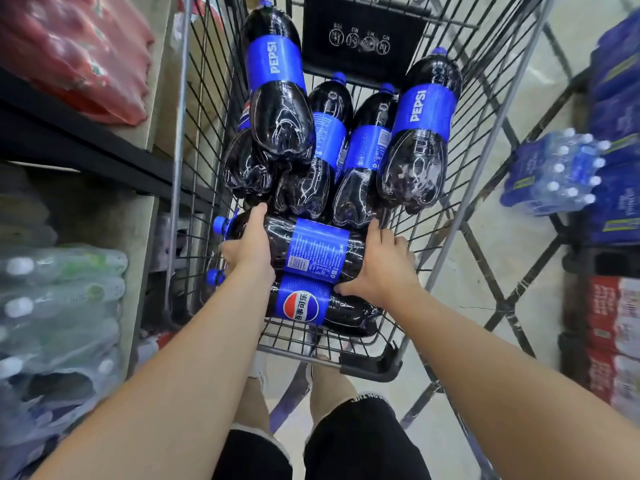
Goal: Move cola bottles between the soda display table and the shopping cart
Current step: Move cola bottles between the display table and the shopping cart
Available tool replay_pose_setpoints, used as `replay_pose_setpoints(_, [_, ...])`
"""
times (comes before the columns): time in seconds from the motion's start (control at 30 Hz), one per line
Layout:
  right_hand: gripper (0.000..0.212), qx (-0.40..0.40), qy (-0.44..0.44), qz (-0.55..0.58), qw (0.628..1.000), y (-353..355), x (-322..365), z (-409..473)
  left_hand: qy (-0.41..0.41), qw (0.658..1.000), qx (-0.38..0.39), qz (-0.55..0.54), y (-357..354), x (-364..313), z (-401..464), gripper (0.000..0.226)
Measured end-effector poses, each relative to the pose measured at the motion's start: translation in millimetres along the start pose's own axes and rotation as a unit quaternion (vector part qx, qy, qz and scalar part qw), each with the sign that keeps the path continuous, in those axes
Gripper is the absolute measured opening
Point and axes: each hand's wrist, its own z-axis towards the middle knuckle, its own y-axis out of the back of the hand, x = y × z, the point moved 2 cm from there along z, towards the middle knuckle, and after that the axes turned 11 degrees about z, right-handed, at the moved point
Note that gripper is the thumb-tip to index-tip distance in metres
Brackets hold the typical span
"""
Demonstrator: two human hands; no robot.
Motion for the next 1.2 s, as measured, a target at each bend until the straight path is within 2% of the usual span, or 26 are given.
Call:
replay_pose_setpoints(0.1, [0.132, -0.033, 0.0, 0.008, 0.999, -4.2, 0.0, -14.6, -0.04, 0.998, 0.022, -0.035, 6.7, -1.6, -9.0, 0.128])
replay_pose_setpoints(0.3, [0.127, -0.096, -0.001, 0.058, 0.994, -11.7, 15.3, -48.7, -0.103, 0.991, 0.039, -0.076, 27.8, -7.5, -6.7, 0.134])
replay_pose_setpoints(0.33, [0.126, -0.108, -0.003, 0.067, 0.992, -12.8, 19.3, -56.3, -0.111, 0.99, 0.047, -0.076, 34.3, -10.8, -14.0, 0.13])
replay_pose_setpoints(0.47, [0.124, -0.15, -0.011, 0.099, 0.984, -12.4, 34.9, -90.5, -0.154, 0.985, 0.06, -0.045, 61.9, -21.0, -38.2, 0.091])
replay_pose_setpoints(0.8, [0.125, -0.27, -0.015, 0.163, 0.949, 15.4, 82.7, -197.4, -0.242, 0.952, 0.174, -0.076, 148.0, -57.5, -131.7, 0.099])
replay_pose_setpoints(0.9, [0.125, -0.316, -0.019, 0.184, 0.931, 22.1, 93.5, -234.6, -0.262, 0.939, 0.21, -0.069, 174.1, -66.2, -163.6, 0.087])
replay_pose_setpoints(1.0, [0.125, -0.358, -0.013, 0.198, 0.912, 32.9, 103.4, -272.4, -0.279, 0.93, 0.231, -0.062, 201.9, -74.2, -199.8, 0.101])
replay_pose_setpoints(1.13, [0.12, -0.406, 0.008, 0.197, 0.892, 55.4, 115.5, -323.3, -0.313, 0.914, 0.248, -0.073, 241.5, -77.7, -242.0, 0.108])
replay_pose_setpoints(1.2, [0.118, -0.427, 0.027, 0.193, 0.883, 67.8, 120.7, -351.7, -0.338, 0.901, 0.256, -0.092, 258.5, -76.7, -259.4, 0.123])
